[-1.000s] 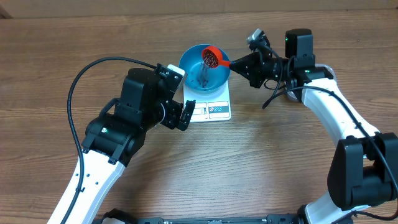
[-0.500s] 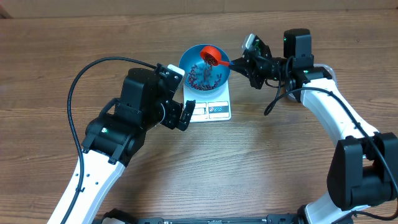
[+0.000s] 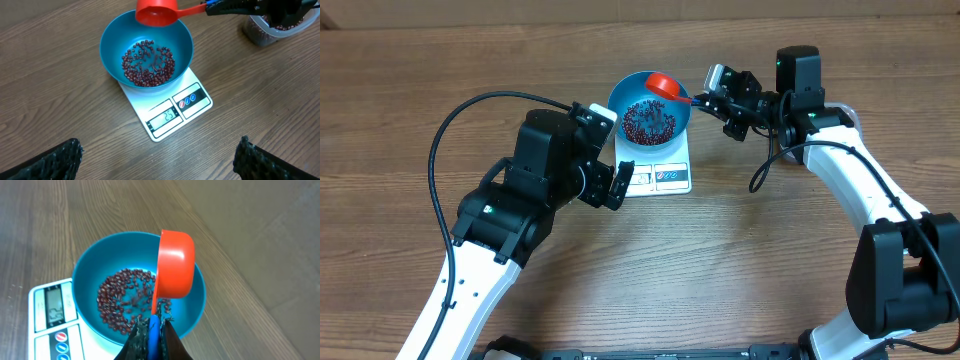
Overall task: Scoop item into bowl and weigh 150g on scale
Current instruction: 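Tilt the red cup to pour beans into the blue bowl, then move the empty red cup back to the bean tub, then scoop beans again with the red cup in the tub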
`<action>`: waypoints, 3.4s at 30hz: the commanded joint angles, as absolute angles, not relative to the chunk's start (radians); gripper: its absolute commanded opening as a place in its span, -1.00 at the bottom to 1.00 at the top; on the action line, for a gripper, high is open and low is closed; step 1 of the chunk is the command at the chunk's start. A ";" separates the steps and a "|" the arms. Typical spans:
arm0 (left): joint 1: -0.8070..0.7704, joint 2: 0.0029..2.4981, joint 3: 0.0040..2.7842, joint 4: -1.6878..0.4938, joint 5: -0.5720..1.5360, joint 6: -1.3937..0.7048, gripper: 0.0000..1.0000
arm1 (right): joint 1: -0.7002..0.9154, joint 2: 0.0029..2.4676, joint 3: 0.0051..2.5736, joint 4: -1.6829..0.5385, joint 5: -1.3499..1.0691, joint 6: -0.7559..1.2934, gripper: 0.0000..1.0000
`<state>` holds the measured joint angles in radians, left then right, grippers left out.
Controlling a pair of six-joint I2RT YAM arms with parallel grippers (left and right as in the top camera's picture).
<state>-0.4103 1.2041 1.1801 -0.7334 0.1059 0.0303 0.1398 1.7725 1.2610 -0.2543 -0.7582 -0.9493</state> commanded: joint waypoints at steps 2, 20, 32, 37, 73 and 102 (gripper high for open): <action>-0.406 1.189 1.180 -0.733 0.123 0.049 0.99 | 0.144 1.776 1.264 -0.248 -0.735 -0.965 -0.92; -0.406 1.189 1.180 -0.733 0.123 0.049 0.99 | 0.096 1.539 1.265 -0.382 -0.506 -0.254 -0.93; -0.406 1.189 1.180 -0.733 0.123 0.049 0.99 | 0.076 1.436 1.266 -0.733 0.133 -0.231 -0.93; -0.406 1.189 1.180 -0.733 0.123 0.049 1.00 | 0.076 1.438 1.266 -0.788 0.292 -0.208 -0.93; -0.406 1.189 1.180 -0.733 0.123 0.049 0.99 | -0.172 1.680 1.263 -0.818 -0.159 -0.057 -0.93; -0.406 1.189 1.180 -0.733 0.123 0.049 0.99 | -0.340 1.757 1.263 -0.798 -0.499 -0.052 -0.93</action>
